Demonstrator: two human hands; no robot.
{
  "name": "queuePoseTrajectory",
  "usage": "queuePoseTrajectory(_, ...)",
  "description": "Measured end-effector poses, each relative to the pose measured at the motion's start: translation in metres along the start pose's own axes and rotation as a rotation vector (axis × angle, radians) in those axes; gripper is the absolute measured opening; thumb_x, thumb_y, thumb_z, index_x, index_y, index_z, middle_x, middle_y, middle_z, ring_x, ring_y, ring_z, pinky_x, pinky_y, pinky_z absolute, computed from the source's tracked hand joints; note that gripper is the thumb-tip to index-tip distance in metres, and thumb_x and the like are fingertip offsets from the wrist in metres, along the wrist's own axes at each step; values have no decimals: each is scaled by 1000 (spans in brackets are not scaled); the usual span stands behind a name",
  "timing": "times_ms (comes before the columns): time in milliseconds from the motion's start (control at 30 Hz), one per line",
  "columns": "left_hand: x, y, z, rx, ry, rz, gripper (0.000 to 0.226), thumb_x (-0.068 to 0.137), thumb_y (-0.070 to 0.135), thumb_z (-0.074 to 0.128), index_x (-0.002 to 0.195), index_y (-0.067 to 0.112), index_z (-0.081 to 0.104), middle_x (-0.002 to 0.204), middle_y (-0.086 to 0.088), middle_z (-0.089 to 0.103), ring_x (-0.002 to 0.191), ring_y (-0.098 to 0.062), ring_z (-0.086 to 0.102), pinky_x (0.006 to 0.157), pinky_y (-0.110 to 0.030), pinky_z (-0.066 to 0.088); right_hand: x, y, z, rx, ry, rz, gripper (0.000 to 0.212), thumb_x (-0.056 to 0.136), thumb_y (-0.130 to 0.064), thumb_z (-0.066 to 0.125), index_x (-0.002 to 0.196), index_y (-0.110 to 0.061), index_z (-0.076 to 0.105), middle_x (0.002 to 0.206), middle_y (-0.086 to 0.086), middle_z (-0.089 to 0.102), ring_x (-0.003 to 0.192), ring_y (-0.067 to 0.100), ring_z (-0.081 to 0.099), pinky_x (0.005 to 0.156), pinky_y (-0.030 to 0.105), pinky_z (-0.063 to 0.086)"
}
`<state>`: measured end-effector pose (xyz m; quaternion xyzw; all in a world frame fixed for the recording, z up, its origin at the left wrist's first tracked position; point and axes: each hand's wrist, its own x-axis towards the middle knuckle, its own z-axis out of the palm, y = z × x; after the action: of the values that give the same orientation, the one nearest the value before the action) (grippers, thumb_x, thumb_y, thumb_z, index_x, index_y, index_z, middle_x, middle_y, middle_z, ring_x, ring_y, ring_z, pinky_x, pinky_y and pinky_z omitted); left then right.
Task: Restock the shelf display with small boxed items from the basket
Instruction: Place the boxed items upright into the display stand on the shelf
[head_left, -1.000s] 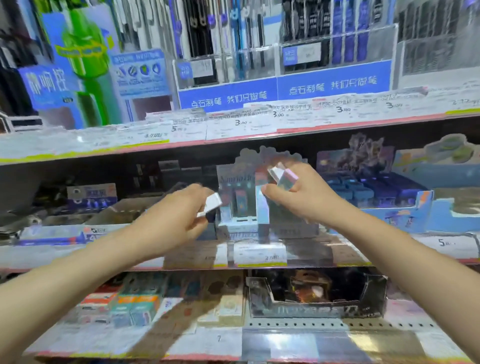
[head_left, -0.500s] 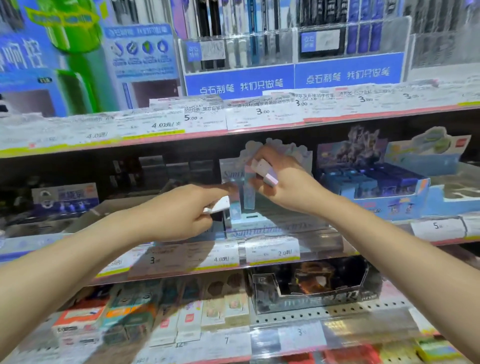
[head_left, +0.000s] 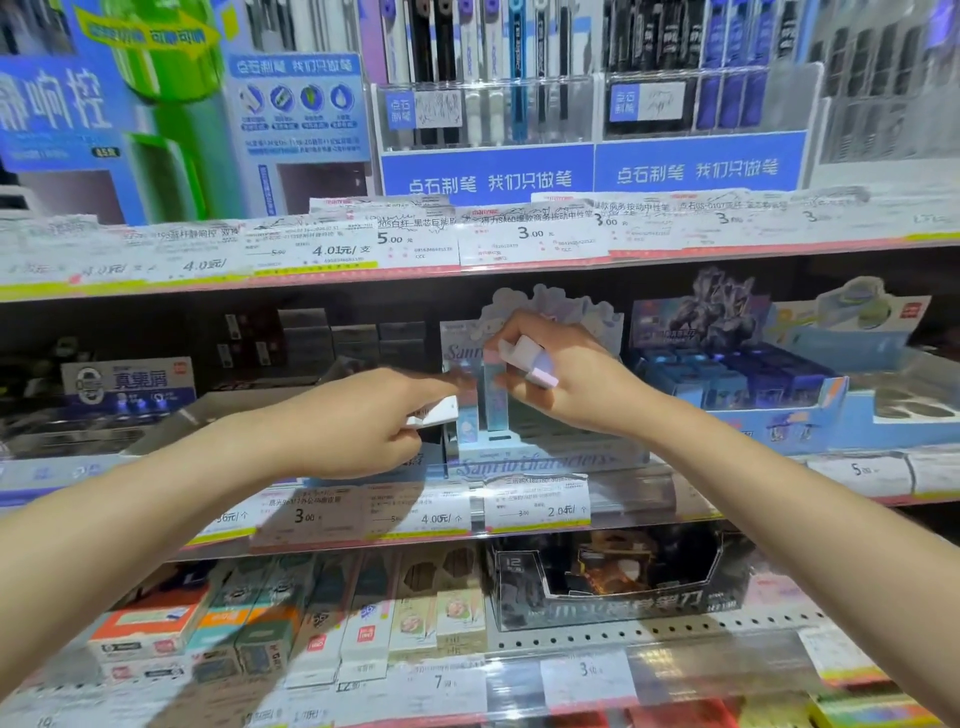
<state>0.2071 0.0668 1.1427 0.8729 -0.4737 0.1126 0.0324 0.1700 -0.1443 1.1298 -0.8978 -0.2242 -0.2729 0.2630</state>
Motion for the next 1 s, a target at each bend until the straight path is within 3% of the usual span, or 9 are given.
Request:
queuePoseTrajectory(100, 0, 1, -2, 7, -33, -5, 52, 85, 7, 45, 135, 24, 42, 64, 9, 44, 56, -6, 43, 54, -17, 34, 3, -4, -1, 23, -19, 5, 24, 85, -15, 61, 88, -31, 44, 101, -3, 66, 91, 13, 61, 70, 19, 45)
queuePoseTrajectory(167, 0, 0, -4, 6, -59, -16, 56, 86, 9, 45, 138, 27, 38, 76, 1, 58, 64, -12, 52, 62, -29, 44, 4, -4, -2, 50, -35, 19, 20, 85, -15, 61, 90, -28, 46, 101, -5, 67, 92, 10, 61, 75, 15, 47)
queuePoseTrajectory(233, 1, 0, -5, 18, -70, -24, 55, 86, 9, 45, 137, 26, 39, 80, -2, 59, 66, -17, 52, 63, -37, 44, 3, 0, 0, 54, -36, 22, 19, 85, -16, 61, 91, -26, 47, 102, -1, 68, 93, 14, 62, 79, 25, 51)
queuePoseTrajectory(367, 2, 1, -5, 23, -76, -20, 50, 87, 9, 45, 134, 25, 42, 63, 10, 41, 53, -9, 39, 53, -29, 31, 0, 12, 10, -85, -63, 26, 17, 85, -18, 61, 98, -21, 51, 104, 7, 63, 94, 26, 58, 82, 45, 50)
queuePoseTrajectory(467, 1, 0, -4, 11, -69, -21, 52, 86, 8, 45, 134, 28, 42, 60, 8, 41, 53, -12, 38, 53, -31, 31, 0, 16, 14, -152, -36, -13, 22, 83, -17, 63, 103, -14, 55, 106, 6, 56, 97, 24, 54, 84, 40, 48)
queuePoseTrajectory(600, -1, 0, -3, -13, -69, -20, 60, 85, 9, 44, 140, 31, 34, 78, -3, 62, 65, -21, 54, 62, -39, 44, -2, 18, 14, -155, -12, -29, 19, 83, -18, 64, 100, -11, 56, 103, 6, 55, 94, 23, 54, 81, 35, 47)
queuePoseTrajectory(767, 0, 2, -3, 0, -51, -30, 59, 85, 8, 44, 140, 28, 36, 63, 9, 42, 57, -10, 42, 57, -31, 34, 0, 16, 7, -116, -51, -14, 13, 83, -13, 62, 94, -13, 55, 99, 4, 54, 91, 21, 53, 77, 28, 42)
queuePoseTrajectory(900, 0, 4, -2, 4, -43, -34, 55, 86, 9, 44, 138, 28, 38, 62, 10, 40, 57, -3, 45, 52, -20, 28, 1, 13, 6, -83, -89, 3, 20, 83, -10, 57, 86, -27, 47, 96, 2, 53, 87, 19, 51, 74, 26, 39)
queuePoseTrajectory(1000, -2, 5, -2, -6, -39, -35, 53, 87, 9, 45, 136, 27, 40, 63, 10, 40, 57, 1, 45, 52, -18, 31, 0, 11, 3, -118, -100, 8, 18, 81, -9, 58, 86, -23, 48, 94, 1, 52, 84, 18, 50, 71, 27, 39)
